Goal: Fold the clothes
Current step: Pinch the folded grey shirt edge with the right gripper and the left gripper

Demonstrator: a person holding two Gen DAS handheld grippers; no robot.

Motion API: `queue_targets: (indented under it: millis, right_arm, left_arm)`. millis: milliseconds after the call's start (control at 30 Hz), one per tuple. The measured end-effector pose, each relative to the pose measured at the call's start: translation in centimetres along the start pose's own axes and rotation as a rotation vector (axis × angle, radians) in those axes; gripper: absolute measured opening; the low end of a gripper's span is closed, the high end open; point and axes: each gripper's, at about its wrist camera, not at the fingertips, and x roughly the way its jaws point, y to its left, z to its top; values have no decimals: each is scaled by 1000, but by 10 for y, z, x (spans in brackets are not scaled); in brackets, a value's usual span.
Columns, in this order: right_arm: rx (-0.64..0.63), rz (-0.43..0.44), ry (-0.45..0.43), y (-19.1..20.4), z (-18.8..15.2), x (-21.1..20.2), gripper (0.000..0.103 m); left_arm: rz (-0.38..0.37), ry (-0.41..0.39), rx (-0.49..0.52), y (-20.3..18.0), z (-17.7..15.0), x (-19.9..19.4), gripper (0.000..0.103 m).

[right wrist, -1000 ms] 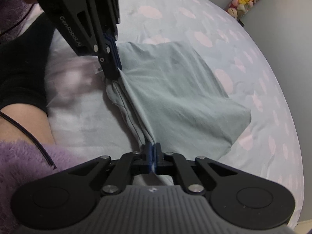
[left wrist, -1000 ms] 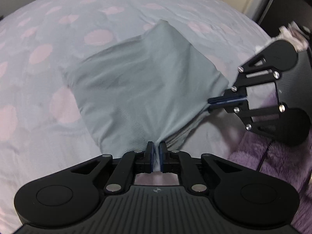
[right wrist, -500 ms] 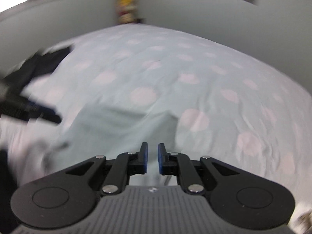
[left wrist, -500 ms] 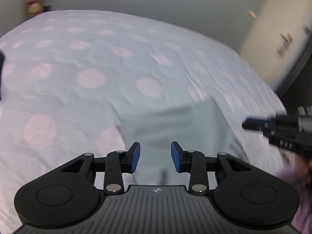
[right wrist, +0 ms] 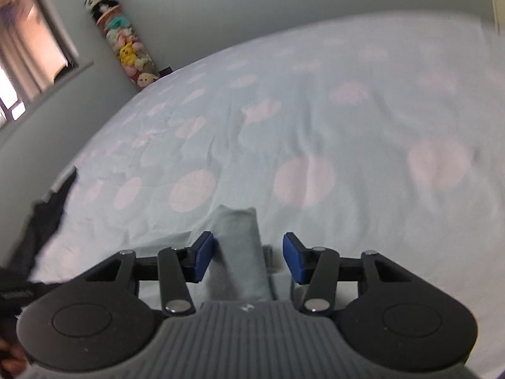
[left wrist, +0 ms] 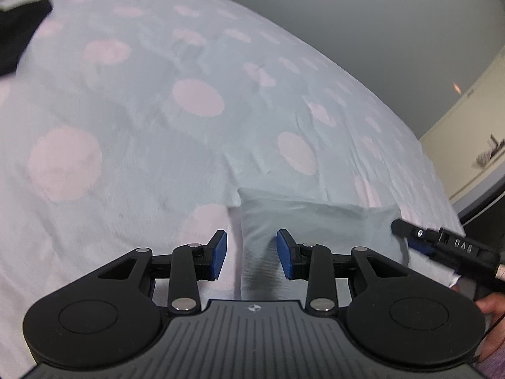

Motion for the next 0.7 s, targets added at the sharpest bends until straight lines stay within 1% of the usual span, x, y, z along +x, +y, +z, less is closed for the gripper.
queue_targets:
  millis: [33, 67, 100, 133, 167, 233, 267, 400, 500, 600, 700]
  right_arm:
    - [20, 26, 16, -3, -1, 2, 43]
    - [26, 39, 25, -2, -1, 3, 32]
    - [31, 53, 34, -2, -2, 4, 15]
    - [39, 61, 21, -1, -2, -2, 10]
    - [47, 69, 8, -1, -3, -8, 10]
    - [108, 105, -16, -6, -3, -22, 9]
    - [136, 105, -19, -8, -4, -26, 9]
    - [194, 57, 35, -18, -10, -14, 9]
    - [215, 30, 62, -23, -12, -1, 10]
    - [207, 8, 71, -24, -15, 6, 10]
    - [195, -12, 67, -24, -16, 7, 9]
  left_arm:
    - [-4, 1, -11, 2, 0, 1, 32]
    - [-9, 2, -22, 3, -1, 3, 32]
    - [-15, -3, -23, 3, -1, 3, 32]
    - [-21, -10, -21, 2, 0, 2, 32]
    - [-27, -17, -19, 2, 1, 2, 32]
    - [-40, -28, -11, -1, 3, 1, 32]
    - [-44, -30, -4, -3, 5, 1, 32]
    - [-38, -30, -3, -6, 13, 14, 32]
    - [8, -5, 8, -6, 15, 29, 30]
    - [33, 6, 40, -6, 11, 40, 28]
    - [41, 2, 38, -7, 10, 40, 28]
